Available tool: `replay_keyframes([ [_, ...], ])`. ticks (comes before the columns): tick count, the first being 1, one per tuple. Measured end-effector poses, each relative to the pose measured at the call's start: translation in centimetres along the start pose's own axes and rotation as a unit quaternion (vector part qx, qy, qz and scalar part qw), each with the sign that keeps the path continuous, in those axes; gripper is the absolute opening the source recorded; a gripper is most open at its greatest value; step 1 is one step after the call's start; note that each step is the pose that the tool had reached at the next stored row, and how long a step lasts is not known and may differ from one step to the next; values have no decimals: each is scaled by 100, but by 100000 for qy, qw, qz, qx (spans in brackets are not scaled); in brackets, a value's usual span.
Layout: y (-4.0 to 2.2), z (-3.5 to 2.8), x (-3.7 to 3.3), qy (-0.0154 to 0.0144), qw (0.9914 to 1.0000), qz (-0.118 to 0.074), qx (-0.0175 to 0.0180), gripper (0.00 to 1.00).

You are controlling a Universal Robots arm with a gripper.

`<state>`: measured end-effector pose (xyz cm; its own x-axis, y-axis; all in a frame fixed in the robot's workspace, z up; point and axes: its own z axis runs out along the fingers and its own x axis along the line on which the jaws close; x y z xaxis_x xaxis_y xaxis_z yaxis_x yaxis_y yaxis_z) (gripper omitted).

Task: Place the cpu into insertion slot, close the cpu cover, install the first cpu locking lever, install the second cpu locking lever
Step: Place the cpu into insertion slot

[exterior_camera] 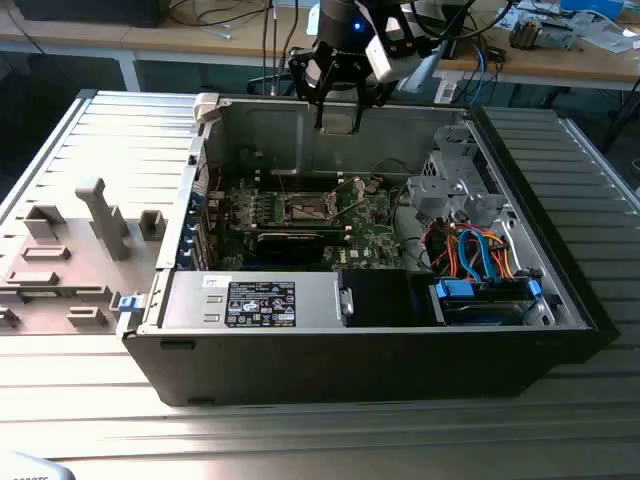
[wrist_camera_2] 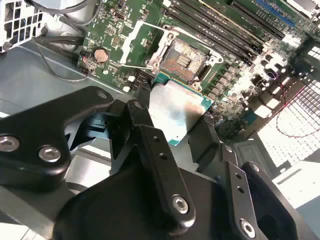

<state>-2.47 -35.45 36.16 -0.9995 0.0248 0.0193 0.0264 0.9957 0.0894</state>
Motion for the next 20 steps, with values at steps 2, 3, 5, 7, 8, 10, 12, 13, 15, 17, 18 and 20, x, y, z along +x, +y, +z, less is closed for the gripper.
replay_keyframes([
  [2,0,0,3,-1,100000,-2,2,54],
  [3,0,0,7,3,100000,-2,8,54],
  [5,-1,1,9,5,100000,-4,10,54],
  [7,-1,4,11,1,100000,1,5,54],
  [8,-1,5,12,1,100000,-3,9,54],
  [10,-1,9,13,0,100000,0,0,54],
  [12,-2,14,15,1,100000,-2,1,54],
  [13,-2,16,15,4,100000,-2,5,54],
  [15,-2,21,15,0,100000,-3,2,54],
  [17,-2,24,15,1,100000,-2,3,54],
  [18,-3,25,16,4,100000,-1,7,54],
  [20,-3,28,16,3,100000,1,2,54],
])
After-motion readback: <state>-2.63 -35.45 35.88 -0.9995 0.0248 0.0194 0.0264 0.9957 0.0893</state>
